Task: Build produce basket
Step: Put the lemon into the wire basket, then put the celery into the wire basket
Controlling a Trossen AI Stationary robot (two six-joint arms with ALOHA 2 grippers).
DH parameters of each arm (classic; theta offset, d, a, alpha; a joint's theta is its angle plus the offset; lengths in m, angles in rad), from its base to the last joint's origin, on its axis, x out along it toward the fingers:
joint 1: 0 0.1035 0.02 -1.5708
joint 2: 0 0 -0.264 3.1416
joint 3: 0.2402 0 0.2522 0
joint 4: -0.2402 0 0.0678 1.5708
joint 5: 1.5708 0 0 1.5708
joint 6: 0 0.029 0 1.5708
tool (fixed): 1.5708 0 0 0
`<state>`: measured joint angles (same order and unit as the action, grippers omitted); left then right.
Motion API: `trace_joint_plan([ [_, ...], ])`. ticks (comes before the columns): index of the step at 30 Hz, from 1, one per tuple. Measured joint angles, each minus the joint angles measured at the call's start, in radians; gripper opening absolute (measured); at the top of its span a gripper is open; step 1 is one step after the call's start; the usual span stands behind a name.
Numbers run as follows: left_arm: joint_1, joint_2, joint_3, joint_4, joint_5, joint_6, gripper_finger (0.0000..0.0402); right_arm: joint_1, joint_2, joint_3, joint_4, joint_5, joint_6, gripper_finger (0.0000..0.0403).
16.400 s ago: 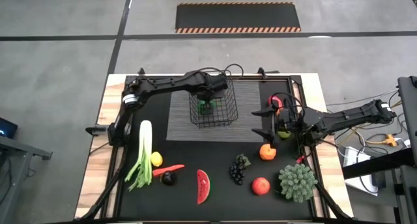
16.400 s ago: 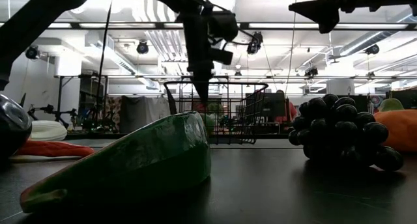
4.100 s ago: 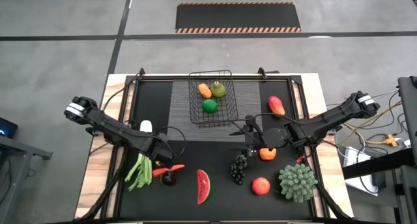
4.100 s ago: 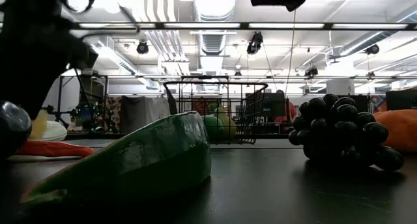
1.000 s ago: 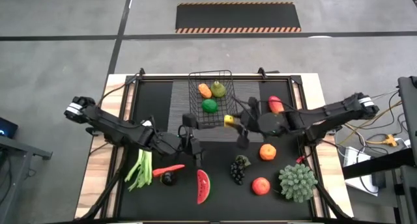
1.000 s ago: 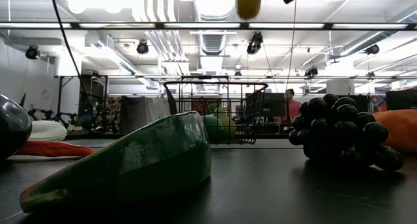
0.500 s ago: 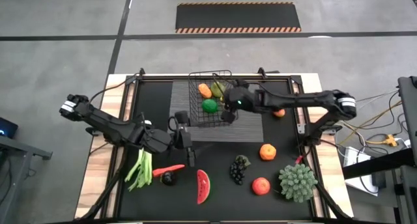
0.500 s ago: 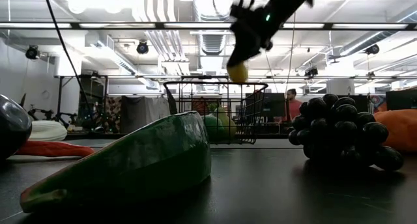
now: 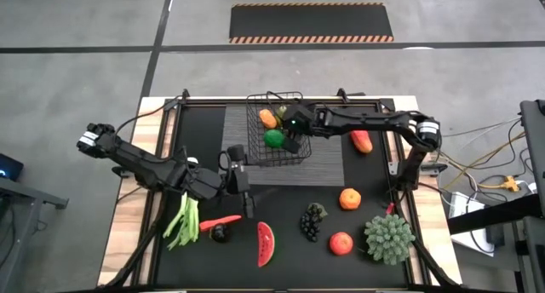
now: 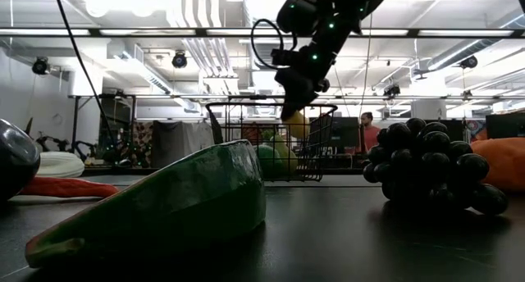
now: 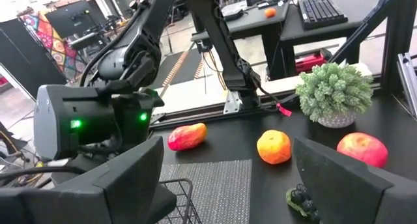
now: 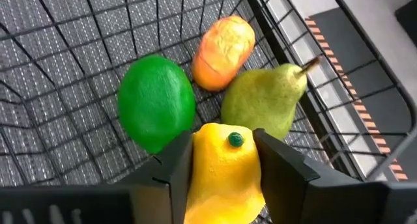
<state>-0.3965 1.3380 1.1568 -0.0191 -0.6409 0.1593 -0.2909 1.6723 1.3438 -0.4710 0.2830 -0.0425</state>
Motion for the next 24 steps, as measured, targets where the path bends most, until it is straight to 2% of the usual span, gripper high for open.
trace_joint_plan([
  [5, -0.002, 0.0, 0.0, -0.002, 0.0, -0.013, 0.0325, 0.0, 0.016, 0.02, -0.007, 0.005, 0.017, 0.0184],
  [11, -0.008, 0.0, 0.0, -0.055, 0.0, -0.097, 0.0325, 0.0, 0.001, 0.022, -0.02, 0.005, 0.024, 0.0215],
  [17, -0.011, 0.0, 0.0, -0.119, 0.0, -0.199, 0.0325, 0.0, -0.027, 0.022, -0.03, 0.005, 0.024, 0.0228],
  [24, -0.012, 0.0, -0.002, -0.224, 0.003, -0.334, 0.0325, 0.01, -0.1, 0.022, -0.089, 0.004, 0.058, 0.0224],
])
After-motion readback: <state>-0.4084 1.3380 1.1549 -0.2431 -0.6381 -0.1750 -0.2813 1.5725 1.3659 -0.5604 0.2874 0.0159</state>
